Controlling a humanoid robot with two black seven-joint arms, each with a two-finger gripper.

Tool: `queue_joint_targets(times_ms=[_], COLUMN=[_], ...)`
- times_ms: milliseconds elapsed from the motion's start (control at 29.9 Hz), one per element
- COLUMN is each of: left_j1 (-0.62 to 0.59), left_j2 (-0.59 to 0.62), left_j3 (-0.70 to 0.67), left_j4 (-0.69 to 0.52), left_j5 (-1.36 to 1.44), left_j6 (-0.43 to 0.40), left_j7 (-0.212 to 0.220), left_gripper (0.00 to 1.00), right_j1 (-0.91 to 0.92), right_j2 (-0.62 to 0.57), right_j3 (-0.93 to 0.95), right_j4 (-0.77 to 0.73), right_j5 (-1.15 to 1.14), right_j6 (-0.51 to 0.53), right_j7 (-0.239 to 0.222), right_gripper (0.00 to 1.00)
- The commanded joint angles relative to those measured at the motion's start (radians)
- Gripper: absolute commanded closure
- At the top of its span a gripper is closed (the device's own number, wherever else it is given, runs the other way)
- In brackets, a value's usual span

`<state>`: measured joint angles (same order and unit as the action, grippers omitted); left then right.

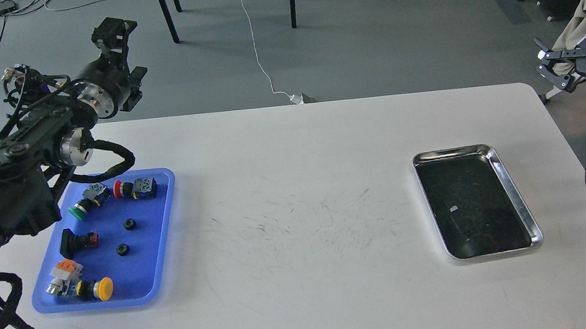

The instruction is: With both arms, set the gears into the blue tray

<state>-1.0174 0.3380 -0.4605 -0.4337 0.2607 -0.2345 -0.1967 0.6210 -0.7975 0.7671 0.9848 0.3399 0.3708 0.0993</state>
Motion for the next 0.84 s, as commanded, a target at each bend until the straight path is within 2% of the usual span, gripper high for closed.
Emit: queue_joint_targets(times_ms=[0, 67, 167, 802], left_j1=[0.0, 0.002, 0.003, 0.022], left_j2=[-0.005, -0.007, -0.01, -0.02], left_j3=[-0.041, -0.044, -0.047, -0.076], left_j4=[0.067, 0.069, 0.069, 0.07], left_j5=[-0.06, -0.09, -0.1, -0.15], left_j6=[-0.063, -0.083, -0.078, -0.068], left_j7=[0.002, 0.008, 0.008, -0.003], left_gripper=[0.03, 0.03, 0.03, 0.02], right_j1=[-0.006, -0.014, -0.027, -0.029], right_j2=[0.0, 0.001, 0.003, 0.0], right_j3=[0.0, -0.003, -0.005, 0.0], right_j4=[0.035, 0.04, 0.041, 0.055], right_j5=[0.054, 0.059, 0.056, 0.042], right_j6=[-0.024, -0.038, -0.041, -0.032], right_j7=[-0.041, -0.065, -0.078, -0.066], right_gripper=[0.03, 0.03, 0.03, 0.01])
